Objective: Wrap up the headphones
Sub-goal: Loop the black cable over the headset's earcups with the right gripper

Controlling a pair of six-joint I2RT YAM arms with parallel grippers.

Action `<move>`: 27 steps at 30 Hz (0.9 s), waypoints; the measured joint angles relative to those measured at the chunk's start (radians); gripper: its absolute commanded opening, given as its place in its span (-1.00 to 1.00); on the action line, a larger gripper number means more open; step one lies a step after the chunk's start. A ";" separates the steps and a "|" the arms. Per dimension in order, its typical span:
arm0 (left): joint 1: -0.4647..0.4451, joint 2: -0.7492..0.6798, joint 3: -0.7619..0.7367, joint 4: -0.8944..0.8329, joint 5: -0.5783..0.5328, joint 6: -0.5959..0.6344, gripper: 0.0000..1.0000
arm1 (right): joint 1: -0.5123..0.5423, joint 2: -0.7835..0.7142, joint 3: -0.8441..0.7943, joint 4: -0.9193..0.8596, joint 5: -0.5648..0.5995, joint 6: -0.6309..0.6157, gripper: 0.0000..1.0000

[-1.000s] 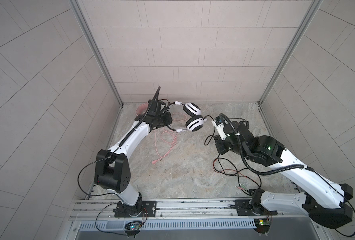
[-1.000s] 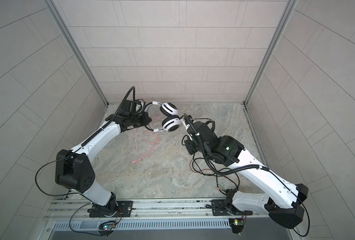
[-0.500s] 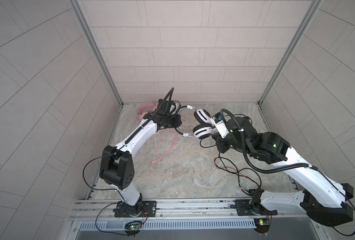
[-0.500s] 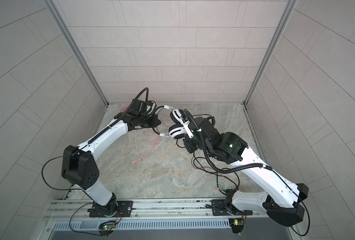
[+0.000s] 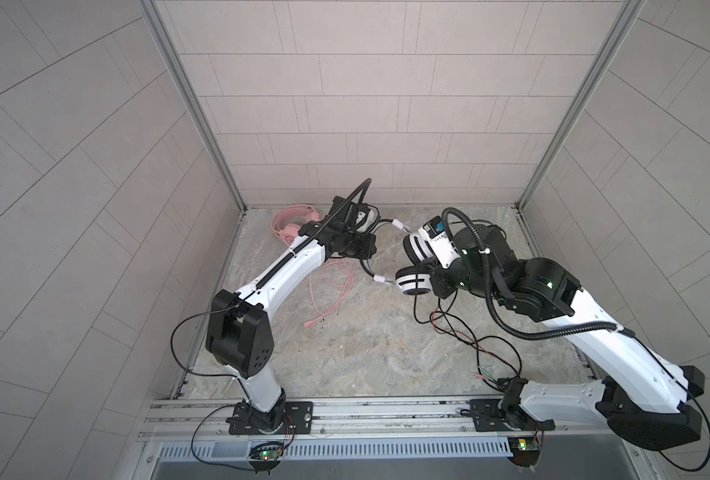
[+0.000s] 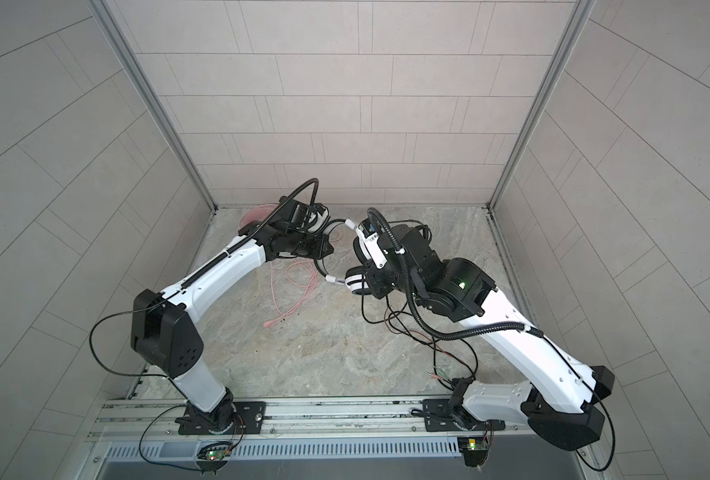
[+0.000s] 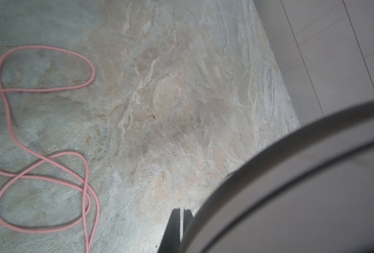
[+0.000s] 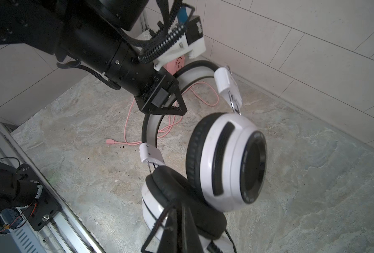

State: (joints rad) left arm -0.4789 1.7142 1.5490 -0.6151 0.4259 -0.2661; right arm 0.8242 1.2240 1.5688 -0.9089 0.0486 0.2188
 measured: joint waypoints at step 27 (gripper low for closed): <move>-0.029 0.034 0.018 -0.011 0.109 0.056 -1.00 | -0.451 -0.099 -0.123 0.165 -0.139 0.056 -1.00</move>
State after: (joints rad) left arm -0.5083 1.7477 1.5665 -0.6266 0.5346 -0.2096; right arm 0.3729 1.1252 1.4456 -0.7437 -0.0902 0.2752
